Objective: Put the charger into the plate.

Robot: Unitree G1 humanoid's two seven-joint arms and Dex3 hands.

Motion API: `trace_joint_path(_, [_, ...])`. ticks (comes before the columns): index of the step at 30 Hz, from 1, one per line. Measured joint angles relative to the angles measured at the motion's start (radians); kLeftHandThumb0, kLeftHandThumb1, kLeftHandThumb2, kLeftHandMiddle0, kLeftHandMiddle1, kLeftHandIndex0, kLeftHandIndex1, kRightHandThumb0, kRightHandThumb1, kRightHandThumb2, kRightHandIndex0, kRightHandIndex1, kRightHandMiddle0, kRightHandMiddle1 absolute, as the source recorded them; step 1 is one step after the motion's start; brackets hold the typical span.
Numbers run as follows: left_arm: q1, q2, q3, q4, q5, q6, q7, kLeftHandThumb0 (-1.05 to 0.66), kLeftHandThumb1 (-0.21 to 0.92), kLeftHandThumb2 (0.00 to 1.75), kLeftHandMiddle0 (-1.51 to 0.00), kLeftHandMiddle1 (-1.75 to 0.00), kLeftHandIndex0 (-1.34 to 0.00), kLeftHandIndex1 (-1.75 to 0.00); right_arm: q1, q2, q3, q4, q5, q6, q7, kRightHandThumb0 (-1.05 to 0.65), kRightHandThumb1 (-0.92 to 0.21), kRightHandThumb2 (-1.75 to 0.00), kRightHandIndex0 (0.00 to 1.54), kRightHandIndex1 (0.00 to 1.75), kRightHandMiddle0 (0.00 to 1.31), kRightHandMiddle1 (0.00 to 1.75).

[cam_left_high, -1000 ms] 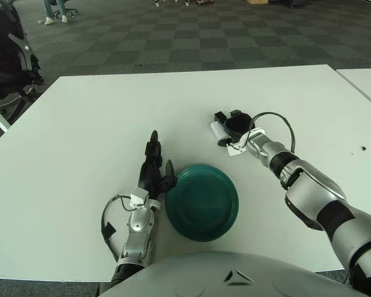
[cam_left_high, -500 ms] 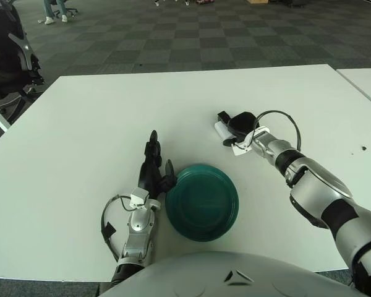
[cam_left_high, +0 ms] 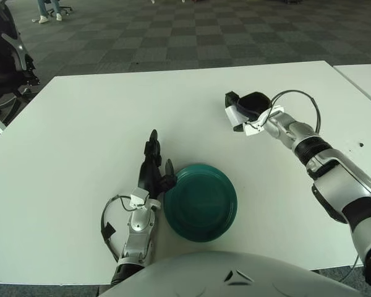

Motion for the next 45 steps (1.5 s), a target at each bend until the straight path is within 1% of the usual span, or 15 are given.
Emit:
trace_joint_path(4, [-0.002, 0.001, -0.002, -0.008, 0.001, -0.003, 0.0, -1.05, 0.92, 1.04, 0.0, 0.0, 0.0, -0.19, 0.032, -0.018, -0.049, -0.173, 0.039, -0.005, 0.049, -0.45, -0.4, -1.21, 0.92, 1.75, 0.54, 1.75])
trace_joint_path(6, [-0.002, 0.001, -0.003, -0.01, 0.001, -0.002, 0.0, -1.05, 0.92, 1.04, 0.0, 0.0, 0.0, -0.18, 0.057, -0.022, -0.068, -0.26, 0.05, -0.002, 0.08, -0.45, -0.4, -1.21, 0.92, 1.75, 0.55, 1.75])
trace_joint_path(9, [-0.004, 0.001, -0.003, -0.012, 0.001, -0.002, 0.0, -1.05, 0.92, 1.04, 0.0, 0.0, 0.0, -0.2, 0.1, -0.023, -0.085, -0.387, 0.058, 0.017, 0.129, -0.46, -0.38, -1.24, 0.96, 1.75, 0.56, 1.75])
trace_joint_path(16, [-0.004, 0.001, -0.003, -0.005, 0.001, -0.003, 0.0, -1.05, 0.92, 1.05, 0.0, 0.0, 0.0, -0.22, 0.225, -0.02, -0.099, -0.668, 0.076, 0.067, 0.26, -0.46, -0.38, -1.24, 1.0, 1.75, 0.56, 1.75])
trace_joint_path(22, [-0.004, 0.001, -0.003, -0.006, 0.0, -0.003, 0.0, -1.05, 0.92, 1.03, 0.0, 0.0, 0.0, -0.2, 0.338, -0.02, -0.099, -0.899, 0.069, 0.092, 0.356, -0.47, -0.35, -1.28, 1.09, 1.75, 0.59, 1.75])
trace_joint_path(23, [-0.003, 0.001, -0.003, -0.006, 0.0, -0.003, 0.0, -1.02, 0.92, 1.02, 0.0, 0.0, 0.0, -0.12, 0.359, -0.02, -0.099, -0.941, 0.065, 0.097, 0.374, -0.49, -0.29, -1.35, 1.19, 1.75, 0.64, 1.75])
trace_joint_path(24, [-0.002, 0.001, -0.002, -0.004, -0.002, -0.001, 0.0, -1.02, 0.92, 1.02, 0.0, 0.0, 0.0, -0.12, 0.407, -0.018, -0.094, -1.043, 0.06, 0.096, 0.419, -0.49, -0.29, -1.35, 1.19, 1.75, 0.64, 1.75])
trace_joint_path(26, [0.0, 0.001, -0.007, -0.011, -0.008, 0.003, -0.005, -1.0, 0.92, 1.03, 0.0, 0.0, 0.0, -0.08, 0.421, -0.027, -0.1, -1.095, 0.06, 0.108, 0.468, -0.49, -0.3, -1.34, 1.21, 1.75, 0.63, 1.75])
trace_joint_path(29, [0.021, 0.003, -0.02, -0.043, -0.023, 0.01, -0.019, -0.98, 0.92, 1.04, 0.0, 0.0, 0.0, -0.04, 0.46, -0.068, -0.111, -1.207, 0.082, 0.097, 0.554, -0.48, -0.32, -1.32, 1.19, 1.75, 0.61, 1.75])
trace_joint_path(32, [0.04, 0.004, -0.027, -0.067, -0.039, 0.014, -0.028, -0.97, 0.92, 1.04, 0.0, 0.0, 0.0, -0.02, 0.492, -0.092, -0.104, -1.264, 0.111, 0.048, 0.612, -0.48, -0.33, -1.3, 1.16, 1.75, 0.6, 1.75])
trace_joint_path(37, [0.055, 0.004, -0.037, -0.083, -0.08, 0.035, -0.045, -0.95, 0.92, 1.04, 0.0, 0.0, 0.0, 0.0, 0.512, -0.101, -0.081, -1.292, 0.126, -0.04, 0.672, -0.47, -0.36, -1.26, 1.11, 1.75, 0.58, 1.75])
trace_joint_path(40, [0.064, 0.005, -0.044, -0.087, -0.089, 0.032, -0.045, -0.94, 0.92, 1.04, 0.0, 0.0, 0.0, 0.0, 0.532, -0.087, -0.058, -1.309, 0.109, -0.077, 0.676, -0.46, -0.39, -1.23, 1.1, 1.75, 0.56, 1.75])
trace_joint_path(45, [0.079, 0.004, -0.059, -0.103, -0.091, 0.019, -0.041, -0.93, 0.92, 1.06, 0.0, 0.0, 0.0, 0.0, 0.627, -0.06, -0.03, -1.311, 0.046, -0.135, 0.634, -0.45, -0.41, -1.2, 1.08, 1.75, 0.54, 1.75])
